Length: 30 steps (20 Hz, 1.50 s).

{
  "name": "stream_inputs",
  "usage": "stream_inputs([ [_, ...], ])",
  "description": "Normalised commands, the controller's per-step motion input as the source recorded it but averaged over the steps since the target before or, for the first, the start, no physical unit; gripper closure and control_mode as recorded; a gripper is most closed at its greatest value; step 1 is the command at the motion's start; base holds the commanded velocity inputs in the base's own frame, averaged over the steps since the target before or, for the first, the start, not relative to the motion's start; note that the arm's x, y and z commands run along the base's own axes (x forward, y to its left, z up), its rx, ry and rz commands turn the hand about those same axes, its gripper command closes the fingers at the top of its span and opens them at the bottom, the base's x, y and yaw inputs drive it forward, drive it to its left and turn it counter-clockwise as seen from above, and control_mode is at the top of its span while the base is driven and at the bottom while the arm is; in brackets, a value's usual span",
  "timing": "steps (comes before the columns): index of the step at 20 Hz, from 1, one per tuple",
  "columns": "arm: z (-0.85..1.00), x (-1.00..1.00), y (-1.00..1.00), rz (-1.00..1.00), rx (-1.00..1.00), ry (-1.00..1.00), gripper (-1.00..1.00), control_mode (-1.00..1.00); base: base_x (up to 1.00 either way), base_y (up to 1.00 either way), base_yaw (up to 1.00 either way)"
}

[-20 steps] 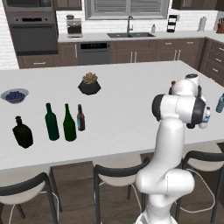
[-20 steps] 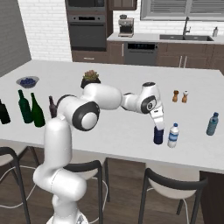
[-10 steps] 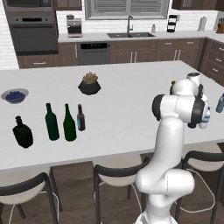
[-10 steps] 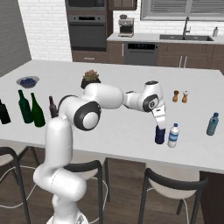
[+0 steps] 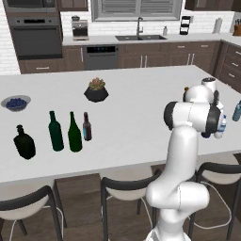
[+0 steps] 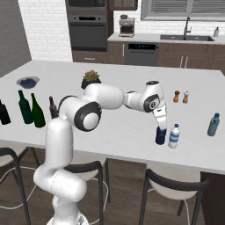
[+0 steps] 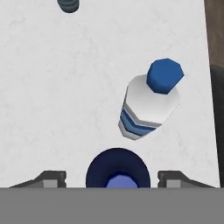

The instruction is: Move the plastic bottles in the middle to the plastics group, and the glass bottles in the middle to the glass group.

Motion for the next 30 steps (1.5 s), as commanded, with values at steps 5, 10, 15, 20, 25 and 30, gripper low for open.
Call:
stream_inputs([
  [5, 0.22, -0.07, 0.0, 0.0, 0.0, -0.1, -1.0, -1.0, 0.0, 0.0, 0.0],
  [10, 0.46, -0.35, 0.01, 0.0, -0.03, -0.04, -1.0, -1.0, 0.0, 0.0, 0.0],
  [15, 0.14, -0.36, 0.3, 0.02, -0.07, -0.15, -1.0, -1.0, 0.0, 0.0, 0.0],
  [20, 0.16, -0.51, 0.52, 0.2, 0.0, -0.02, -1.0, -1.0, 0.0, 0.0, 0.0],
  [25, 0.19, -0.57, 0.55, 0.23, 0.0, 0.0, -1.0, -1.0, 0.0, 0.0, 0.0],
  [30, 0.13, -0.81, 0.62, 0.3, 0.0, 0.0, -1.0, -1.0, 0.0, 0.0, 0.0],
])
